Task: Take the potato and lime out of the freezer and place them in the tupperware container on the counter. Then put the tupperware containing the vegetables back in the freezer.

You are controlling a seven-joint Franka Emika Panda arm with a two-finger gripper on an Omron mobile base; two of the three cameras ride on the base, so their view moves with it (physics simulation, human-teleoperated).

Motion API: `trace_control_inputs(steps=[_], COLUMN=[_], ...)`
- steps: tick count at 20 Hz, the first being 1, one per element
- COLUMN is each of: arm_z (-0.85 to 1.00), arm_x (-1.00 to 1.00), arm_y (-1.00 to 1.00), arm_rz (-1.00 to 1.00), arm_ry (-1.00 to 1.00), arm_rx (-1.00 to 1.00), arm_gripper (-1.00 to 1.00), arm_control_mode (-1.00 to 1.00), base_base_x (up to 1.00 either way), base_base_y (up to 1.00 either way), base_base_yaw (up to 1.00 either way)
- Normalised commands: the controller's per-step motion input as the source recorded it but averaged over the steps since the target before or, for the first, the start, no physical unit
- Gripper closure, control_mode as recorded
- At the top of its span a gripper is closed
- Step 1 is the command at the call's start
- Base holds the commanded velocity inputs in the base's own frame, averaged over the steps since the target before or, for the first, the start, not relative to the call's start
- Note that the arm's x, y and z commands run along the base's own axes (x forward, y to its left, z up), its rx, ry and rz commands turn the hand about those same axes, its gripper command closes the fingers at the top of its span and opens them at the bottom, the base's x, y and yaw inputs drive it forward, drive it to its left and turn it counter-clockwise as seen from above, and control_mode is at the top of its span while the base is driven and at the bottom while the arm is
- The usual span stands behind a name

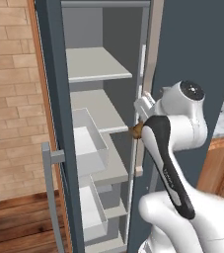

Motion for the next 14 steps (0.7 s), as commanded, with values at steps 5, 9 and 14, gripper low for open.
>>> trace_control_inputs(steps=[5, 9, 14], arm_z=[0.29, 0.01, -0.12], arm_x=[-0.43, -0.52, -0.51], arm_y=[-0.57, -0.41, -0.30], arm_rz=[0.29, 0.34, 0.25], arm_ry=[0.08, 0.01, 0.00], arm_rx=[-0.25, -0.24, -0.22], arm_gripper=[1.00, 1.00, 1.00], arm_control_mode=[-1.00, -1.00, -1.00], base_base_x=[0.00, 0.00, 0.00], base_base_y=[0.00, 0.00, 0.00], base_base_yaw=[0.00, 0.00, 0.00])
